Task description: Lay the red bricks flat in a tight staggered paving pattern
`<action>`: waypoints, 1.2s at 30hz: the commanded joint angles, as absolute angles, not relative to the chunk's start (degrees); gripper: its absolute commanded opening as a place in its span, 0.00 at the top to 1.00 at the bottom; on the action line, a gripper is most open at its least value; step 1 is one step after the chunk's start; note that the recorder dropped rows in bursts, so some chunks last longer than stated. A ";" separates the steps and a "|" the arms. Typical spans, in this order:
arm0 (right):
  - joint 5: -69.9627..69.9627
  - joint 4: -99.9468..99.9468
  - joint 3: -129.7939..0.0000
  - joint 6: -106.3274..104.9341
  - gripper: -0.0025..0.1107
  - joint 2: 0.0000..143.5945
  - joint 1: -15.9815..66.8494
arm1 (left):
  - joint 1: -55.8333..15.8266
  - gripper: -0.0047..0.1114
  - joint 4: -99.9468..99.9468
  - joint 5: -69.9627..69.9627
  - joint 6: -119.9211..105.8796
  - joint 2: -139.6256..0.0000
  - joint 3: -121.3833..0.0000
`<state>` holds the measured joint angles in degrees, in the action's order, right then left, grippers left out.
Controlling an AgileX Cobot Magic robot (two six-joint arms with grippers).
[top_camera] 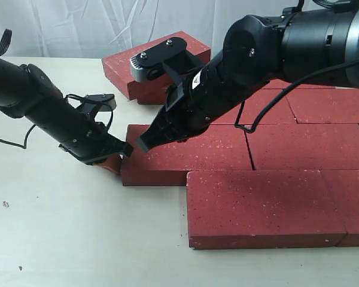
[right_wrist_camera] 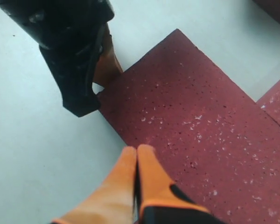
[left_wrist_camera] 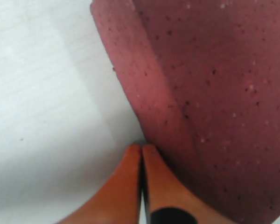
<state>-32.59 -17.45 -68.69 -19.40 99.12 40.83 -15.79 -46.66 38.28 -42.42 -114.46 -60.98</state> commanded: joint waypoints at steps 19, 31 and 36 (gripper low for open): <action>-32.71 -18.10 -69.00 -19.30 0.98 98.61 40.47 | -15.35 0.96 -46.44 39.78 -42.30 -114.61 -60.85; -33.54 -18.58 -69.00 -19.30 0.98 98.61 40.01 | -9.08 0.96 -46.44 46.21 -42.22 -114.61 -60.85; -33.94 -18.60 -69.00 -16.67 0.98 98.61 36.14 | -7.57 0.96 -46.27 47.11 -42.03 -113.70 -60.85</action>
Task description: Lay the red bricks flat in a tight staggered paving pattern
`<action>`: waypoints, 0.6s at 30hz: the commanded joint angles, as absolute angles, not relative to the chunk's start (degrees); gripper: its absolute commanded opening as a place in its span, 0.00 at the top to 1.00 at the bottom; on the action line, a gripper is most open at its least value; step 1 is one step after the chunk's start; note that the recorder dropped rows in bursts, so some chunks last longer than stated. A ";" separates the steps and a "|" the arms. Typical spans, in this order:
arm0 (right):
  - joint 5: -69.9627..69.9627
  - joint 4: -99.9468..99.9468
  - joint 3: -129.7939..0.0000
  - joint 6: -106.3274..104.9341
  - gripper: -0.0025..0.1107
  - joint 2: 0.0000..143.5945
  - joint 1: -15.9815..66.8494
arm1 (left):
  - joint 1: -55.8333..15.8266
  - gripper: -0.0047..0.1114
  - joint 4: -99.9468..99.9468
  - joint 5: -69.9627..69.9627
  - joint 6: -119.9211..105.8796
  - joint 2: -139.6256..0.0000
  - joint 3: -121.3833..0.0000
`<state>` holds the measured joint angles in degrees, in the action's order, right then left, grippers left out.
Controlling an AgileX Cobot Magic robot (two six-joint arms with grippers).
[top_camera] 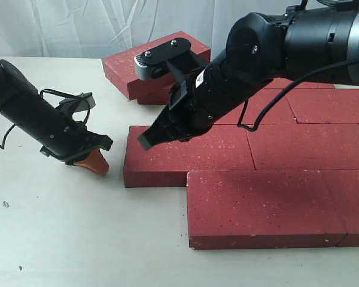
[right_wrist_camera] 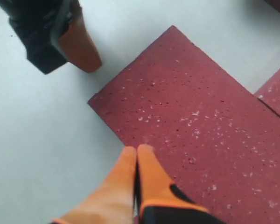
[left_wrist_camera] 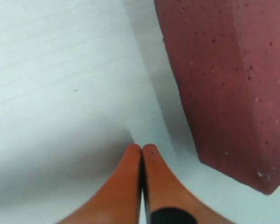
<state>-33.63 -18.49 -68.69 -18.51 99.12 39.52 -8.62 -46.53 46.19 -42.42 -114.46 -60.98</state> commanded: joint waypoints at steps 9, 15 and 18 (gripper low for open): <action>-33.22 -19.99 -69.00 -15.83 0.98 98.61 27.21 | -7.57 0.96 -46.60 41.60 -39.38 -108.72 -60.85; -32.65 -20.33 -70.00 -15.83 0.98 98.61 22.99 | -7.57 0.96 -46.86 37.63 -38.95 -105.94 -61.13; -32.65 -20.21 -72.15 -15.70 0.98 98.61 21.24 | -7.57 0.96 -47.04 37.39 -38.83 -105.59 -62.60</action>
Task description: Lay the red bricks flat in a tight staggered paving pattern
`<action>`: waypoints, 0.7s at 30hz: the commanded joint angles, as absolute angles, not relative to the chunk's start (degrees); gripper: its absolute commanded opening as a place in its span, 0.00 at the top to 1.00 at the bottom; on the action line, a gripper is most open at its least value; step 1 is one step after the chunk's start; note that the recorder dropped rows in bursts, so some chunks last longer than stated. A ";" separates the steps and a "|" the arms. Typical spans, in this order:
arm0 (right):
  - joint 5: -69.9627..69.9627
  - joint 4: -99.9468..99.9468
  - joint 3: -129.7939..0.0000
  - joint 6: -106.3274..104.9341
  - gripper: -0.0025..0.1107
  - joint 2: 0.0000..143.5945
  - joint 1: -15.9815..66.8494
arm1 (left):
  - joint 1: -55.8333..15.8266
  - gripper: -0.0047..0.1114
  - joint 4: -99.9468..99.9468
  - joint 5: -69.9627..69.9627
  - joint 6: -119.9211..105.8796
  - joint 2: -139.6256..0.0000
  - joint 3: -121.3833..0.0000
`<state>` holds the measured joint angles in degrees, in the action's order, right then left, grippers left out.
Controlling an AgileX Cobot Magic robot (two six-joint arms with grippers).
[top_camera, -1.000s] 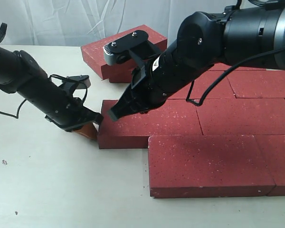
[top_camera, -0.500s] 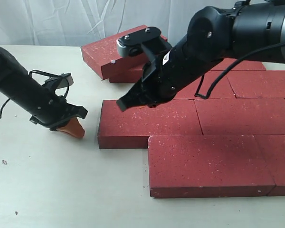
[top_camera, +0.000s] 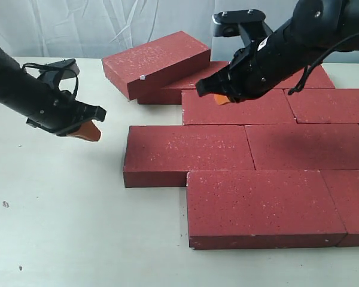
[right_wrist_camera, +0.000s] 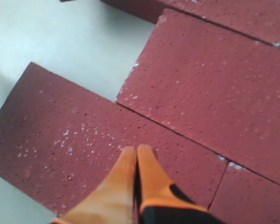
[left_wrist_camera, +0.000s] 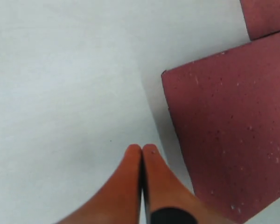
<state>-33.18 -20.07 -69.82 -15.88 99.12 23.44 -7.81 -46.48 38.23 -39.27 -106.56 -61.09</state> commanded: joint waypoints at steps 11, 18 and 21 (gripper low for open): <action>-33.74 -20.00 -80.59 -15.36 0.98 99.83 16.39 | -7.57 0.96 -47.04 35.95 -36.22 -105.59 -68.58; -37.50 -20.11 -91.91 -15.09 0.98 108.53 13.96 | -7.57 0.96 -46.92 32.01 -34.66 -105.59 -71.70; -38.67 -20.01 -97.92 -14.69 0.98 112.96 12.60 | -7.57 0.96 -46.92 28.74 -34.50 -105.59 -72.18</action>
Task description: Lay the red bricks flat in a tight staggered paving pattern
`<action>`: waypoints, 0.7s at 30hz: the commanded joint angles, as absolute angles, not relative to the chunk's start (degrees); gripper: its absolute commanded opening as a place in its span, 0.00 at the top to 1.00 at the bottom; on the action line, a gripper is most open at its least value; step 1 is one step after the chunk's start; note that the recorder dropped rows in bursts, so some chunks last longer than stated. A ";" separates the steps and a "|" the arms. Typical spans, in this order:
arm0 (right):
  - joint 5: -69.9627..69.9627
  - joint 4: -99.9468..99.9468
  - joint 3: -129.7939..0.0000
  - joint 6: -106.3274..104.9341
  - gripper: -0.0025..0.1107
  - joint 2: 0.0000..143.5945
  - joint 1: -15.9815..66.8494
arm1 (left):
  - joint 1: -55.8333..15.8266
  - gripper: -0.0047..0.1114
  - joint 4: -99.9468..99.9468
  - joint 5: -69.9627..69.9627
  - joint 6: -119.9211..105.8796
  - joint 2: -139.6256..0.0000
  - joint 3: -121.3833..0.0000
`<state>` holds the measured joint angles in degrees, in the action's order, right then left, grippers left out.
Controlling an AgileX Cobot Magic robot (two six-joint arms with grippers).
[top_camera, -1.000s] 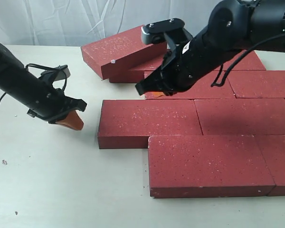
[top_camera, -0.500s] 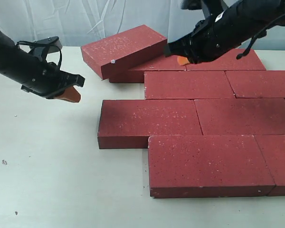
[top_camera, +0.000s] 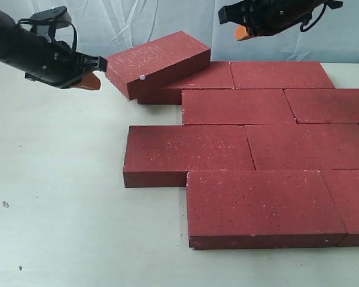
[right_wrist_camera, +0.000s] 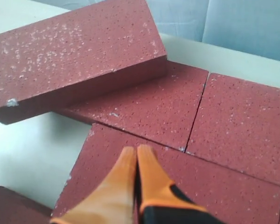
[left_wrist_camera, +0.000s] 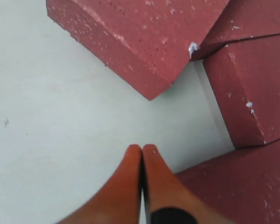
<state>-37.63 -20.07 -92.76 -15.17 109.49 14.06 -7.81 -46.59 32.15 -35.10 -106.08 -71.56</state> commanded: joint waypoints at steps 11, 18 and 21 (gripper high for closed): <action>-44.42 -24.26 -121.82 -12.98 0.98 131.29 8.03 | -7.57 0.96 -47.10 23.88 -30.34 -110.88 -77.32; -44.42 -29.22 -130.73 -12.98 0.98 140.12 8.03 | -7.57 0.96 -48.52 22.22 -28.43 -115.34 -79.29; -44.42 -32.68 -134.63 -12.98 0.98 143.76 8.03 | -7.57 0.96 -49.34 21.50 -28.43 -116.26 -79.29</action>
